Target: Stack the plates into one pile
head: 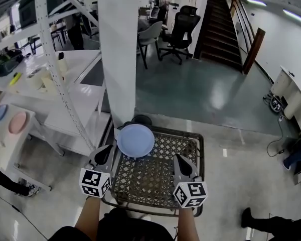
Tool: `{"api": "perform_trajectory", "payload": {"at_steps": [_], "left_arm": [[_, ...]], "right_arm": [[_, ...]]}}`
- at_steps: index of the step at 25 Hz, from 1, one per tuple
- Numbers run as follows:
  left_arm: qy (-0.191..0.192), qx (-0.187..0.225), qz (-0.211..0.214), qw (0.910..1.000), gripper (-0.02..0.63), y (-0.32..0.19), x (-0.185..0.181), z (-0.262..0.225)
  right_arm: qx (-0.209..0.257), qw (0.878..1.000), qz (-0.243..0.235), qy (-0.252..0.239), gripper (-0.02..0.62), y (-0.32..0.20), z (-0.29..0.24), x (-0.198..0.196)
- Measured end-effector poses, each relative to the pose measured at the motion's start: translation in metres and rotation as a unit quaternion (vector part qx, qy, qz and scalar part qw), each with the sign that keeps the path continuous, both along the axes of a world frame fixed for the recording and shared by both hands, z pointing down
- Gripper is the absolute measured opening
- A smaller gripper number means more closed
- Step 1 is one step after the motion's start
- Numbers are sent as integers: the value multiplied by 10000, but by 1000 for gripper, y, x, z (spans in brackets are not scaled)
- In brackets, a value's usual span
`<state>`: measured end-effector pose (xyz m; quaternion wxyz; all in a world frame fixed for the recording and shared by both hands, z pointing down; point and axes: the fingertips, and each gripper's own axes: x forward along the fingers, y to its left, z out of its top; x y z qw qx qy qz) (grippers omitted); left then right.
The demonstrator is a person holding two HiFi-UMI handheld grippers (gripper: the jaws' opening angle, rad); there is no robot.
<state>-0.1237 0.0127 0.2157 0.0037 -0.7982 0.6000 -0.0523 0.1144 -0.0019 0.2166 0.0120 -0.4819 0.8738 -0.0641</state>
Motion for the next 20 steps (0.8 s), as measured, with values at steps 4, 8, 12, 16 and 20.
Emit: {"api": "perform_trajectory", "payload": {"at_steps": [4, 8, 12, 16, 20], "left_arm": [[25, -9, -41, 10000, 0, 8, 1, 2], [133, -25, -96, 9999, 0, 12, -1, 2], [144, -33, -91, 9999, 0, 11, 1, 5], [137, -36, -99, 9999, 0, 9, 2, 5], [147, 3, -123, 9998, 0, 7, 3, 3]], "right_arm": [[19, 10000, -19, 11, 11, 5, -1, 1], [35, 10000, -65, 27, 11, 6, -3, 0], [29, 9999, -92, 40, 11, 3, -1, -1], [-2, 9999, -100, 42, 11, 1, 1, -2], [-9, 10000, -86, 48, 11, -2, 0, 1]]}}
